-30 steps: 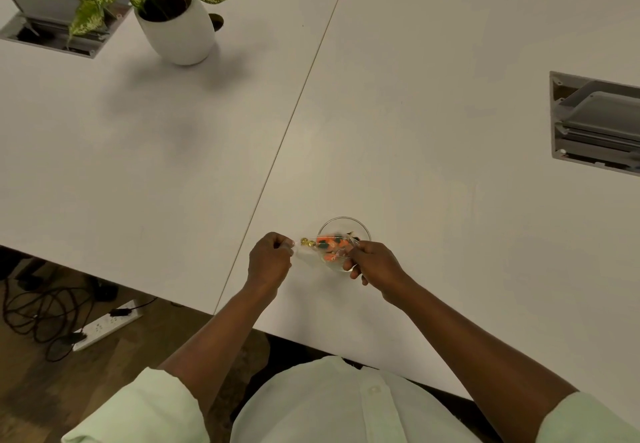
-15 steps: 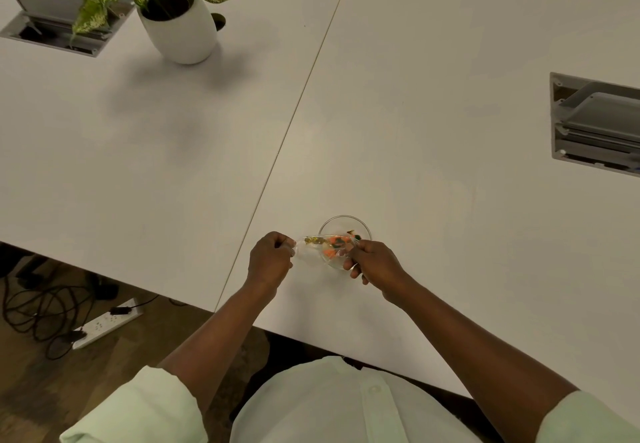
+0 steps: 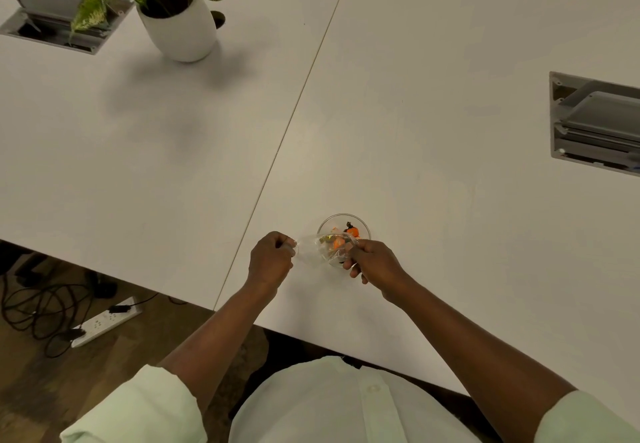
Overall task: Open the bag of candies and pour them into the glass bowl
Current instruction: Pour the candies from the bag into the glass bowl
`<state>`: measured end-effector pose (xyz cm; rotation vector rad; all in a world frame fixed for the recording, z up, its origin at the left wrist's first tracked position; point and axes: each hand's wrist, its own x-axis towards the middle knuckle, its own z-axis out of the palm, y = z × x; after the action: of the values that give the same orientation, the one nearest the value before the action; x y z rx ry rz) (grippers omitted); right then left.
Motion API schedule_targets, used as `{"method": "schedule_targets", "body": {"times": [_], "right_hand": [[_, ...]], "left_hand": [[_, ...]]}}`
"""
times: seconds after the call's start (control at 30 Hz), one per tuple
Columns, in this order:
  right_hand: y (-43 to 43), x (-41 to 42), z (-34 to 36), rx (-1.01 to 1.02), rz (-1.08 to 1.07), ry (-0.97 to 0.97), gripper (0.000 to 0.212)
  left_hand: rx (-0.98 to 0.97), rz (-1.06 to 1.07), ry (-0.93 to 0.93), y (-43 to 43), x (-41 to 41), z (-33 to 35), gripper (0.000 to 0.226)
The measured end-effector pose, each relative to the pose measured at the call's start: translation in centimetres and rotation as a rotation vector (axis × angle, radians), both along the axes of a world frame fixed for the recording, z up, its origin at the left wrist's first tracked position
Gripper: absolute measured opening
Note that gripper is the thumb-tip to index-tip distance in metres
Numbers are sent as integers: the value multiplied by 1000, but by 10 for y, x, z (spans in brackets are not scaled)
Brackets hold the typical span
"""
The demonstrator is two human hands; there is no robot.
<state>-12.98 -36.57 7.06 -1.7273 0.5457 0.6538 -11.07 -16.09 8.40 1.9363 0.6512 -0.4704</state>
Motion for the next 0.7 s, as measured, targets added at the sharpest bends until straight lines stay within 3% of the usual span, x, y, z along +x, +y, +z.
{"method": "schedule_targets", "body": {"times": [0.7], "right_hand": [[-5, -5, -2, 104, -52, 36, 25]], "left_hand": [[-9, 4, -85, 0, 9, 2, 15]]}}
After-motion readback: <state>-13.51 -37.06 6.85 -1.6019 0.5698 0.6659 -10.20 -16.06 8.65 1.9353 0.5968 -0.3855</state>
